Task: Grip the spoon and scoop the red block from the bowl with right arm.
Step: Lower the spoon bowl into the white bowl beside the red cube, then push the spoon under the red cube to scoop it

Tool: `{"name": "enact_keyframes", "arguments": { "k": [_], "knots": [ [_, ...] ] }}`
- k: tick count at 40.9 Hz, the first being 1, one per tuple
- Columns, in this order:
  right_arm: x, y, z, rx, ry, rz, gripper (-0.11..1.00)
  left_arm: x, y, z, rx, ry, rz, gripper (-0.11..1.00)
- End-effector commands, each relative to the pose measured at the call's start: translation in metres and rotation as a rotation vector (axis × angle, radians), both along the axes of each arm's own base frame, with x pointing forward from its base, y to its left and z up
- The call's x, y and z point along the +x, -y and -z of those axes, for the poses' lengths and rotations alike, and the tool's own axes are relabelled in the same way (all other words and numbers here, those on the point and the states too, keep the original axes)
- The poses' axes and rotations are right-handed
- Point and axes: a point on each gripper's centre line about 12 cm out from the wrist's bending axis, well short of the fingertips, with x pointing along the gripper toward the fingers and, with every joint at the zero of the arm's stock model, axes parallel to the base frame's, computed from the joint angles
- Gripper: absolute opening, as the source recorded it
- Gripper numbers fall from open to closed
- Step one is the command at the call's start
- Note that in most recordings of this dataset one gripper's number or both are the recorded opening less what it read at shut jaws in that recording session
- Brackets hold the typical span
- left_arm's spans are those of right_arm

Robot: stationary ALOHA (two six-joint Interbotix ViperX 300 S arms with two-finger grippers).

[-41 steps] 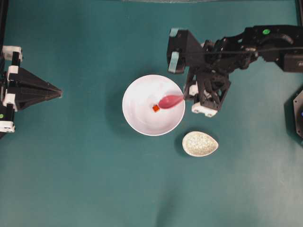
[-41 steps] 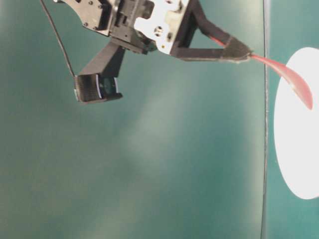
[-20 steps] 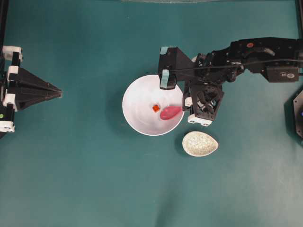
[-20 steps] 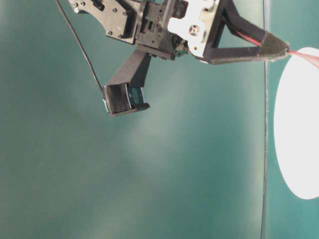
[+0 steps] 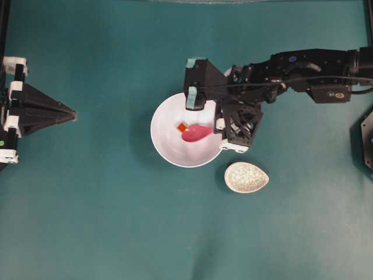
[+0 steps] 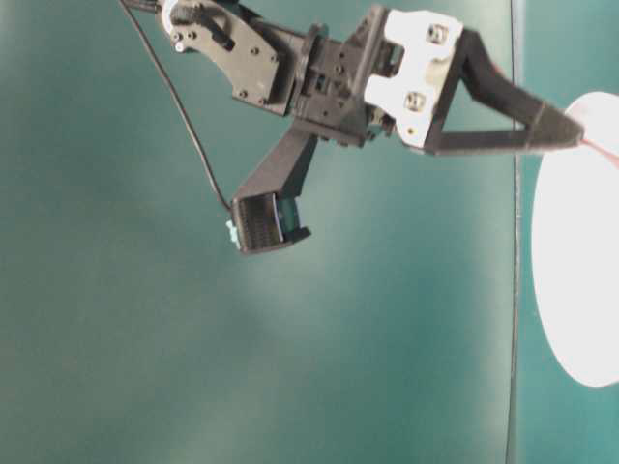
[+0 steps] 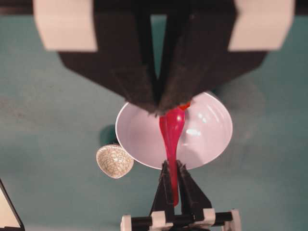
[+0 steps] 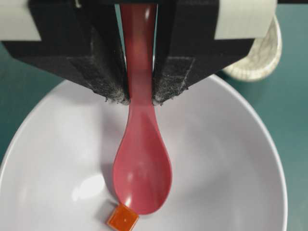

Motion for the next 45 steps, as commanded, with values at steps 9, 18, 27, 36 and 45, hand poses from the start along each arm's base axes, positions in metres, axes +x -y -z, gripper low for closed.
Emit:
{"name": "enact_keyframes", "arguments": {
  "k": [9,18,27,36,45],
  "knots": [
    [0.02,0.007,-0.02,-0.048,0.095,0.0,0.25,0.003,0.0,-0.007,0.0,0.015,0.002,0.02],
    [0.024,0.012,-0.022,-0.061,0.129,0.018,0.25,0.003,0.0,-0.007,0.002,0.015,0.002,0.02],
    [0.025,0.013,-0.023,-0.063,0.136,0.019,0.25,0.003,0.0,-0.006,0.002,0.012,0.002,0.02],
    [0.025,0.013,-0.029,-0.066,0.151,0.022,0.25,0.002,0.0,-0.005,0.002,0.011,0.002,0.02],
    [0.025,0.014,-0.035,-0.07,0.17,0.023,0.25,0.003,0.0,-0.006,0.002,0.012,0.002,0.02]
  ]
}}
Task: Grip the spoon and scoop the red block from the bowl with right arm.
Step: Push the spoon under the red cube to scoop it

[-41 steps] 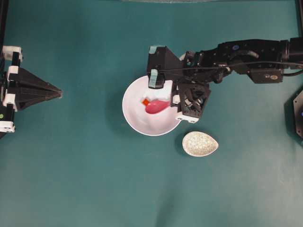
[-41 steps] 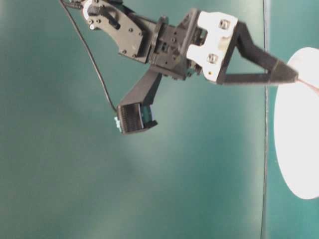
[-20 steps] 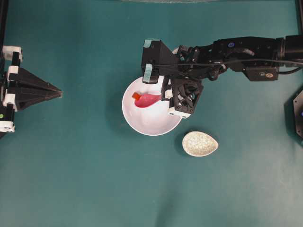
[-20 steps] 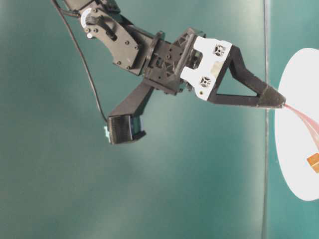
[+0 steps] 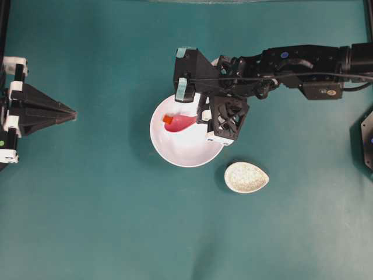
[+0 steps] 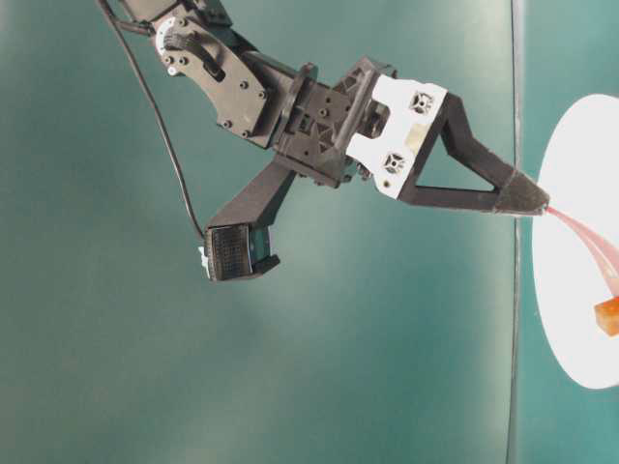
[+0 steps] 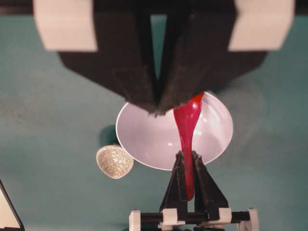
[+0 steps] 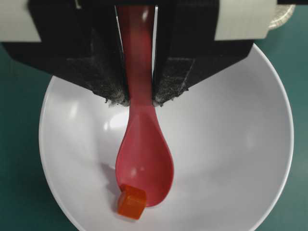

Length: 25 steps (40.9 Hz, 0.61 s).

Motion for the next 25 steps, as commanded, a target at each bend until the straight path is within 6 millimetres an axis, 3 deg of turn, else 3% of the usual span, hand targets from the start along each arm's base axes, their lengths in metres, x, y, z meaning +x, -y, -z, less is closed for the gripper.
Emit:
{"name": "enact_keyframes", "arguments": {
  "k": [1,25],
  "knots": [
    [0.004,0.002,-0.026,-0.015,0.073,0.004,0.25,0.003,0.0,-0.005,0.003,0.011,0.002,0.02],
    [-0.013,-0.001,-0.036,-0.018,0.093,0.005,0.25,0.003,0.0,-0.005,0.003,0.012,0.002,0.02]
  ]
}}
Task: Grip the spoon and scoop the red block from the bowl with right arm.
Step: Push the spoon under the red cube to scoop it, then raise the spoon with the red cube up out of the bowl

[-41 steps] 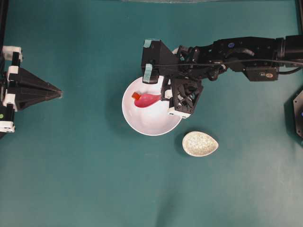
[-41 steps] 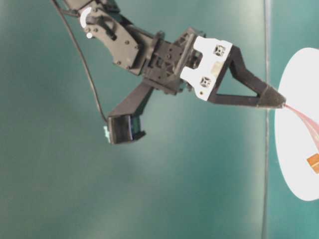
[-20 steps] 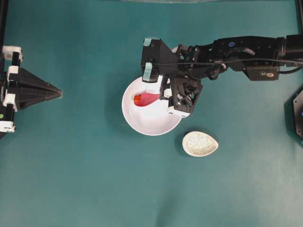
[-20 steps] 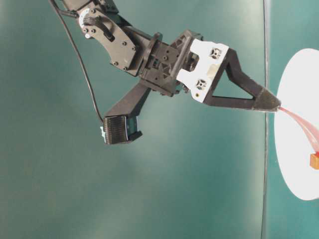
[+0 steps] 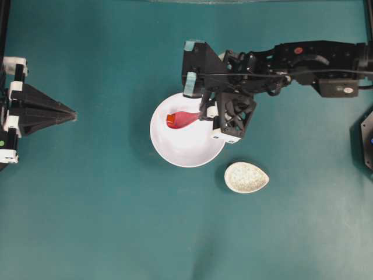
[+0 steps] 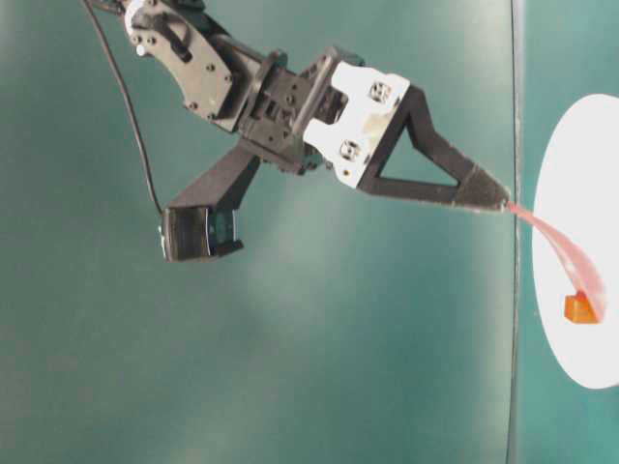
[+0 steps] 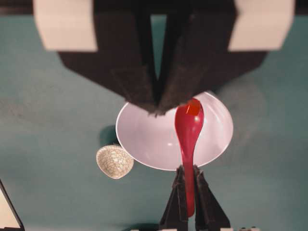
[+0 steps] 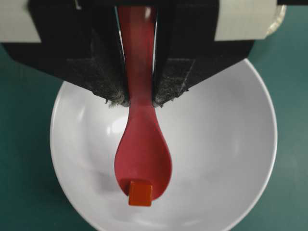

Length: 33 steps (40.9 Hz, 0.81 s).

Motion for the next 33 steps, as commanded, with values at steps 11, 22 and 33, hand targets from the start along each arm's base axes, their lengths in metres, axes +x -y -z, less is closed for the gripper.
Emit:
{"name": "enact_keyframes", "arguments": {
  "k": [11,22,33],
  "knots": [
    [-0.015,-0.003,-0.018,-0.044,0.148,0.026,0.25,0.003,0.0,-0.006,0.002,0.014,0.002,0.02],
    [-0.037,-0.005,-0.016,-0.094,0.287,0.061,0.25,0.003,0.0,-0.006,0.0,0.015,0.002,0.02],
    [-0.055,-0.016,0.001,-0.124,0.349,0.058,0.25,0.003,0.0,-0.006,0.0,0.014,0.001,0.02]
  ]
}}
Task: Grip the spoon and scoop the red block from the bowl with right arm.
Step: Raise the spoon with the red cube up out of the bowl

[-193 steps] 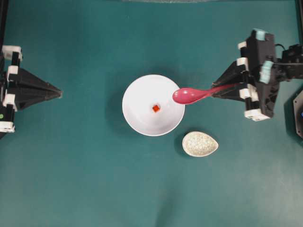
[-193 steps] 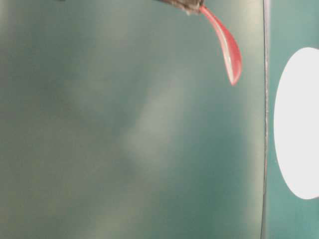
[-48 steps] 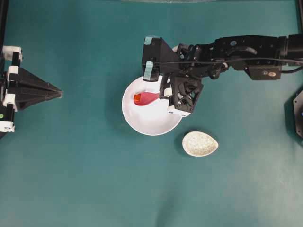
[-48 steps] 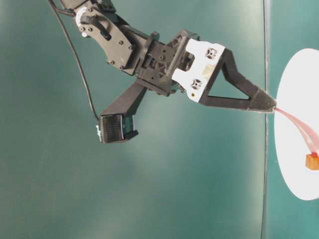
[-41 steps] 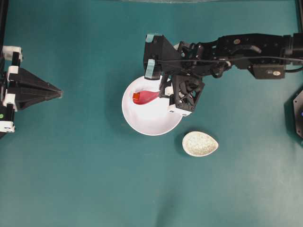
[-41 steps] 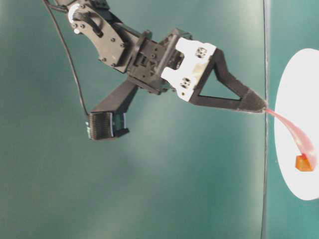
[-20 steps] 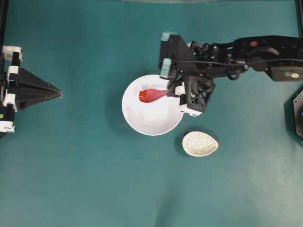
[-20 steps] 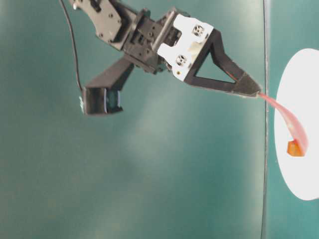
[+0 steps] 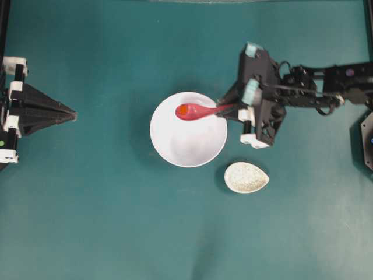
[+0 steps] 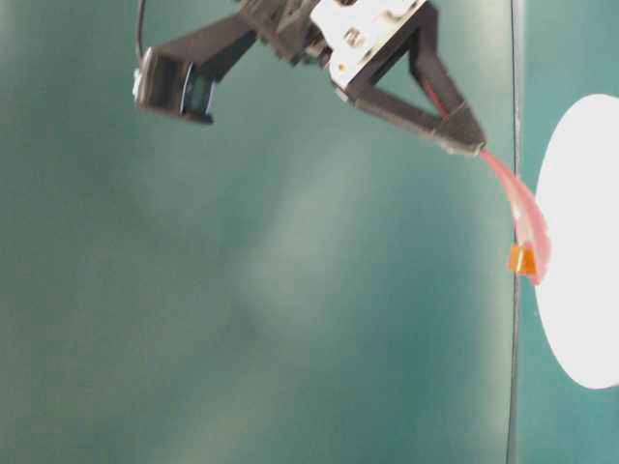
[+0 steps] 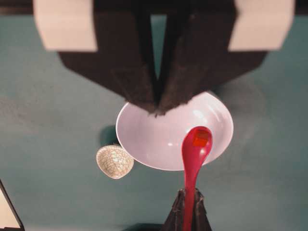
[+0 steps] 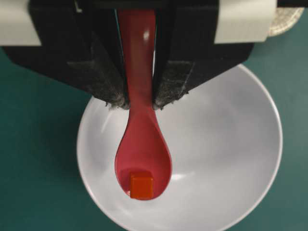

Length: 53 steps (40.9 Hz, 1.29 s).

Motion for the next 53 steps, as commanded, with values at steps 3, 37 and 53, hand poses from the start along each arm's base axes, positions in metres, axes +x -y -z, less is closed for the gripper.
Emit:
{"name": "enact_keyframes", "arguments": {
  "k": [3,37,53],
  "knots": [
    [-0.002,-0.007,-0.005,-0.028,0.084,-0.008,0.25,0.002,0.0,-0.006,0.0,0.015,0.001,0.02],
    [-0.005,-0.011,-0.018,-0.059,0.219,0.004,0.25,0.002,0.0,-0.007,0.0,0.018,0.001,0.02],
    [-0.011,-0.013,-0.059,-0.06,0.307,-0.004,0.25,0.002,0.0,-0.007,0.0,0.018,0.001,0.02]
  ]
}}
